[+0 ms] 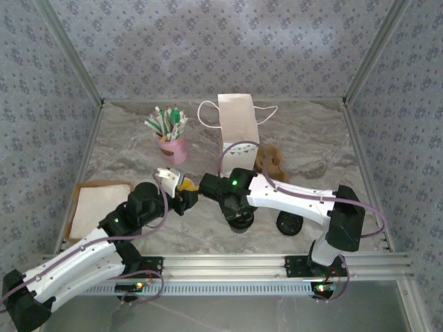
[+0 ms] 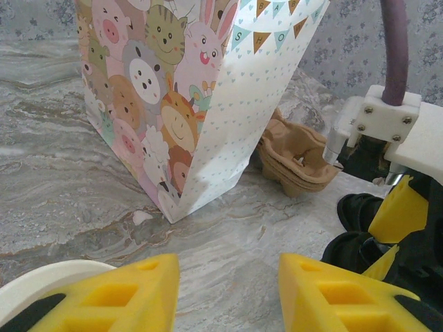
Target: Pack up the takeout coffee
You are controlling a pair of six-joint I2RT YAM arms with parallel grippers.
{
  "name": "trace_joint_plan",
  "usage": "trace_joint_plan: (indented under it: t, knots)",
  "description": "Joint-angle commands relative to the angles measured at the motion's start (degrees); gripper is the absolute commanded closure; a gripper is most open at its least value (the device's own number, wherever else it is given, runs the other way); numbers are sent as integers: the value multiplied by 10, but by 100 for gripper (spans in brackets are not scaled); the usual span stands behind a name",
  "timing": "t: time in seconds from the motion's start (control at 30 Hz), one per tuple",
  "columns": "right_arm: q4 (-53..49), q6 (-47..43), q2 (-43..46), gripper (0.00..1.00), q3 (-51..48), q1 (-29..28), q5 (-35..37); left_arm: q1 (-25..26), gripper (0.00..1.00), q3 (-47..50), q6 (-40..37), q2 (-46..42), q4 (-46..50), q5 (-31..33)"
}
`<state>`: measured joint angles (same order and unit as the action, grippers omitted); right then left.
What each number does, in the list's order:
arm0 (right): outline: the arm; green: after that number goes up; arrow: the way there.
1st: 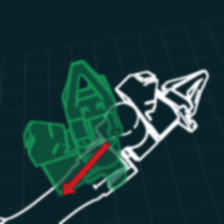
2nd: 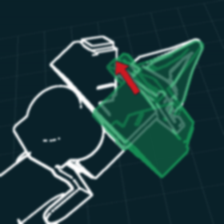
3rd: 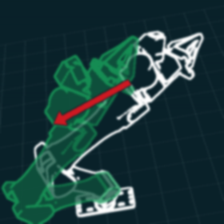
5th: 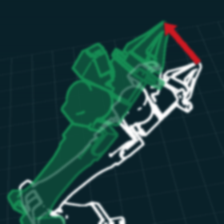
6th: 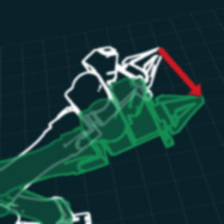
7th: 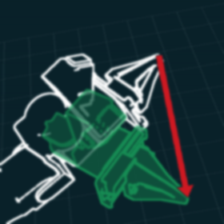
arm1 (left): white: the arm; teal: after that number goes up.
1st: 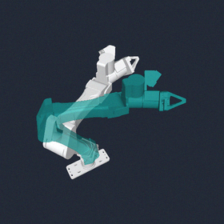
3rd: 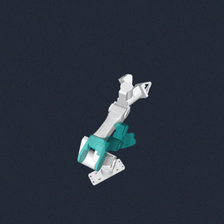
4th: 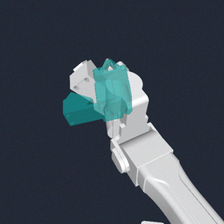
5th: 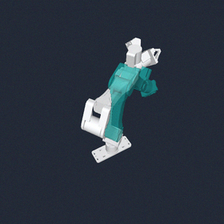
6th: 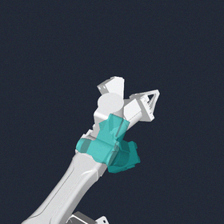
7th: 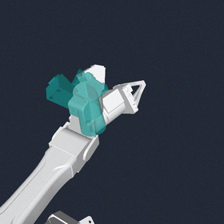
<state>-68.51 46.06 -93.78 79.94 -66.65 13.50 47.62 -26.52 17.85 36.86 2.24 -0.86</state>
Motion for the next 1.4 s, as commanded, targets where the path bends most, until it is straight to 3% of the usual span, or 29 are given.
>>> trace_joint_plan:
  t: [0.0, 0.33, 0.63, 0.83, 1.07, 1.13, 1.37]
  knots:
    - [-16, 18, -49, 49, -43, -13, -60, 0, 58, -22, -1, 0, -28, -12]
    - [-82, 25, -11, 45, 32, -17, -20, 3, 58, -22, -2, 0, -29, -11]
    - [-66, 24, 9, 41, 36, -26, -30, 3, 58, -22, -3, 1, -29, -10]
    - [-65, 34, 24, 32, 38, -37, -16, 3, 58, -22, -3, 2, -29, -10]
    - [-44, 36, 51, 33, 33, -44, -16, 4, 58, -22, -4, 4, -30, -10]
    - [-33, 38, 61, 36, 21, -44, -30, 5, 58, -22, -3, 6, -30, -10]
    - [7, 42, 88, 63, -37, -37, -74, 7, 58, -23, -4, 14, -33, -12]
